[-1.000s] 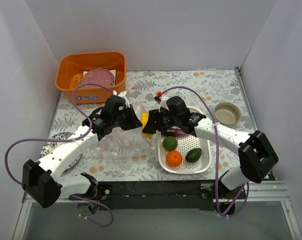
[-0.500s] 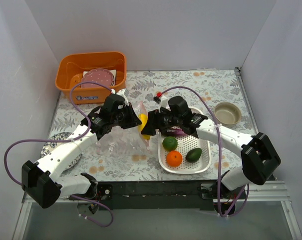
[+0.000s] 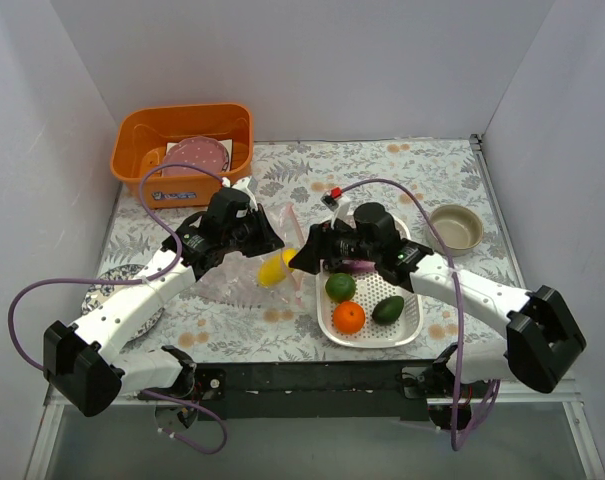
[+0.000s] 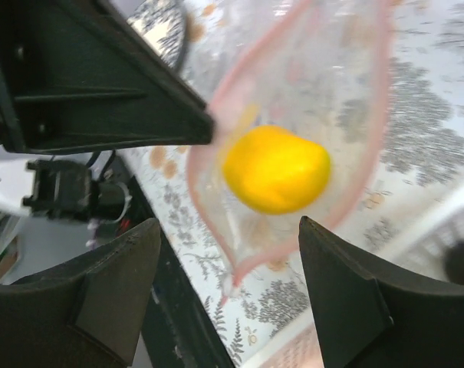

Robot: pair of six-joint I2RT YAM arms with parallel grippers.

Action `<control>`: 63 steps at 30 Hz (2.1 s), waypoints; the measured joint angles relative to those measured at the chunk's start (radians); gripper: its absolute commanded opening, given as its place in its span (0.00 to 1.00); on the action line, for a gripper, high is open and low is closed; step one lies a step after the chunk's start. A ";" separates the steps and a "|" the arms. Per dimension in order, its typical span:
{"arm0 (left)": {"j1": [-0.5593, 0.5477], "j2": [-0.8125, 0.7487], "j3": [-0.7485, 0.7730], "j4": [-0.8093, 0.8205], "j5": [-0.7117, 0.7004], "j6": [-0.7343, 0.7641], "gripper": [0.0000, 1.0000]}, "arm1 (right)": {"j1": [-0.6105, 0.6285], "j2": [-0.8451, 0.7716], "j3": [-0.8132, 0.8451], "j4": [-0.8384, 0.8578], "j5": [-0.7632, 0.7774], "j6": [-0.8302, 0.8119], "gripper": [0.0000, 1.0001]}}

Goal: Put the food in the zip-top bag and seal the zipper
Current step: Place the fake fruit in the zipper food storage bag, then adjust the zipper food storage bag at the center of the board.

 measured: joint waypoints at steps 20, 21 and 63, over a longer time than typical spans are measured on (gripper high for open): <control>0.000 -0.037 0.000 -0.018 -0.011 -0.004 0.00 | -0.005 0.055 0.002 -0.145 0.214 -0.006 0.57; 0.000 -0.039 0.000 -0.018 -0.011 -0.004 0.00 | -0.005 0.062 0.002 -0.141 0.205 -0.006 0.57; 0.053 0.051 0.472 -0.428 -0.201 -0.006 0.00 | 0.005 0.225 0.507 -0.615 0.098 -0.045 0.01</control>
